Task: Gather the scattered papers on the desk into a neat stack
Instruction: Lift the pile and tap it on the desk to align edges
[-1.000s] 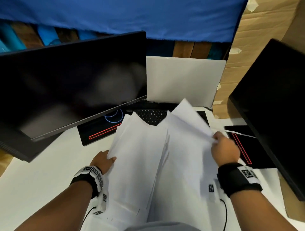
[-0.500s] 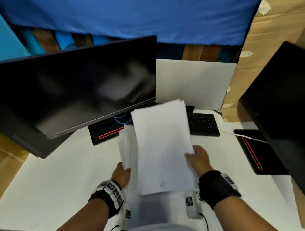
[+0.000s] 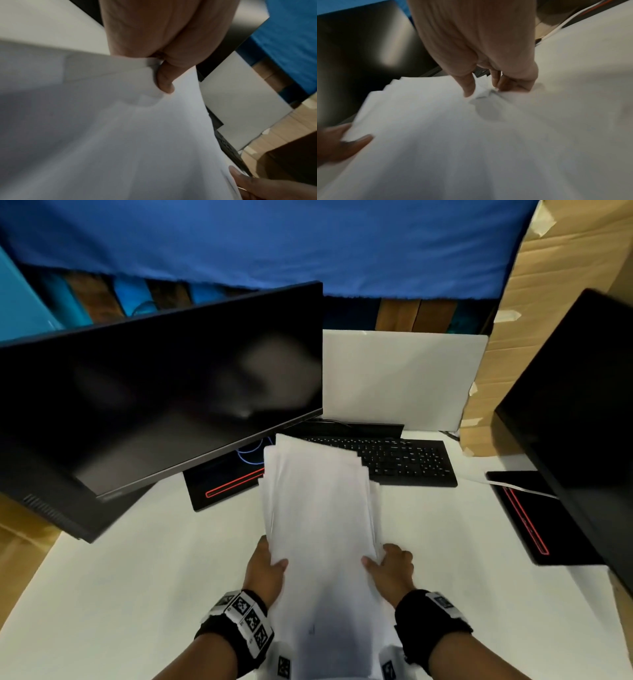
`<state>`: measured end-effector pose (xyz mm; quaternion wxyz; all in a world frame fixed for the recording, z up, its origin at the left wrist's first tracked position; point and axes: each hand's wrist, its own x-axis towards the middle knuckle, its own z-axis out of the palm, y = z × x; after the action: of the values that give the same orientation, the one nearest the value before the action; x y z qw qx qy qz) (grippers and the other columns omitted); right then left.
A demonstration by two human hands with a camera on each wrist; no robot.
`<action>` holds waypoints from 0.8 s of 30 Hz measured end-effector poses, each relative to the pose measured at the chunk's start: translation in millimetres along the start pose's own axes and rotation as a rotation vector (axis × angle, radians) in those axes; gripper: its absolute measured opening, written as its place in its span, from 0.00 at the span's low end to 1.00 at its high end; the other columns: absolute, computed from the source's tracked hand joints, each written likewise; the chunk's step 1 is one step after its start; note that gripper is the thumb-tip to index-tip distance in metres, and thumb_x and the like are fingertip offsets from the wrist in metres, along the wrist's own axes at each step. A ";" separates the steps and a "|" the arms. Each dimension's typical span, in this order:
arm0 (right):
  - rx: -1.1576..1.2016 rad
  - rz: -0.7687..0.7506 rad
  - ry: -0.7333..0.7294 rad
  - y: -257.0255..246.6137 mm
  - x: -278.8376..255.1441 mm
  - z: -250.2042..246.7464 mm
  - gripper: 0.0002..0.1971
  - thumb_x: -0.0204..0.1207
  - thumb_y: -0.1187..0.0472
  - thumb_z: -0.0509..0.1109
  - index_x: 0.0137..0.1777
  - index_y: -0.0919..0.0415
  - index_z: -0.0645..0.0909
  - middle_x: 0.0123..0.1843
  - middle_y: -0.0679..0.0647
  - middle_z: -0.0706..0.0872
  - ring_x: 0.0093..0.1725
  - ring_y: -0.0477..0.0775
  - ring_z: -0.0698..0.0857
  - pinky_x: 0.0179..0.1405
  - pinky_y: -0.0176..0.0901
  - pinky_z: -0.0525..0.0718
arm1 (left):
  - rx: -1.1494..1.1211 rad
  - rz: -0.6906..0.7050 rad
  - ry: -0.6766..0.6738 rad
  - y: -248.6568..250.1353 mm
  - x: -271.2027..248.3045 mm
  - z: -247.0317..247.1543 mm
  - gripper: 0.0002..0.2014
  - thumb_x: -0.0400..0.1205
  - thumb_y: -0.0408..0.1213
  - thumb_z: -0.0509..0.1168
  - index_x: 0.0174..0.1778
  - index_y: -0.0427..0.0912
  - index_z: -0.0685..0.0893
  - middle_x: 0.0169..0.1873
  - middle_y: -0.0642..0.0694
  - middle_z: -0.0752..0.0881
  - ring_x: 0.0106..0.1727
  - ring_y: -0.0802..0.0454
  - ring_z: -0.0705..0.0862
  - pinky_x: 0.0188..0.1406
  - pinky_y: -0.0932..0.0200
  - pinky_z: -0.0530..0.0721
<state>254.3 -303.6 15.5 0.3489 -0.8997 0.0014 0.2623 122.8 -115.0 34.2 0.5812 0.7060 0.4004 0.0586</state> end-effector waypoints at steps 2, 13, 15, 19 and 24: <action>0.302 0.029 -0.108 -2.6 2.7 -18.2 0.39 0.72 0.51 0.74 0.78 0.63 0.61 0.73 0.61 0.71 0.71 0.62 0.75 0.74 0.52 0.72 | -0.089 0.073 -0.014 18.0 -5.3 -2.6 0.26 0.80 0.23 0.60 0.73 0.44 0.70 0.66 0.45 0.80 0.66 0.47 0.78 0.70 0.52 0.73; 0.768 -0.527 0.117 -114.3 -38.6 -86.6 0.17 0.80 0.72 0.62 0.66 0.58 0.75 0.64 0.55 0.83 0.65 0.53 0.80 0.71 0.46 0.74 | -0.389 0.453 0.063 121.9 -6.9 -24.7 0.23 0.83 0.26 0.58 0.66 0.60 0.71 0.63 0.57 0.81 0.68 0.55 0.79 0.70 0.54 0.75; 0.756 -0.566 0.121 -118.7 -41.7 -88.1 0.18 0.82 0.69 0.61 0.71 0.61 0.73 0.67 0.54 0.81 0.68 0.50 0.78 0.72 0.38 0.74 | -0.388 0.491 0.083 128.1 -5.9 -27.6 0.22 0.83 0.27 0.58 0.71 0.52 0.70 0.67 0.51 0.80 0.68 0.57 0.80 0.70 0.60 0.77; 0.742 -0.554 0.138 -115.0 -41.6 -79.7 0.25 0.83 0.67 0.60 0.79 0.57 0.62 0.74 0.52 0.75 0.73 0.49 0.75 0.75 0.40 0.73 | -0.333 0.566 0.069 129.2 -7.8 -30.2 0.28 0.79 0.28 0.65 0.75 0.45 0.68 0.69 0.50 0.81 0.69 0.61 0.79 0.70 0.65 0.77; 0.769 -0.580 0.155 -121.2 -46.9 -74.1 0.24 0.85 0.66 0.55 0.80 0.56 0.61 0.75 0.52 0.74 0.76 0.52 0.72 0.81 0.53 0.65 | -0.408 0.526 0.053 130.7 -12.7 -22.8 0.21 0.81 0.30 0.63 0.64 0.59 0.73 0.61 0.53 0.84 0.59 0.65 0.84 0.51 0.72 0.83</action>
<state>271.2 -267.0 159.6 0.7136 -0.6857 -0.1267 0.0669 166.7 -105.9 159.7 0.6649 0.6526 0.1996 0.3037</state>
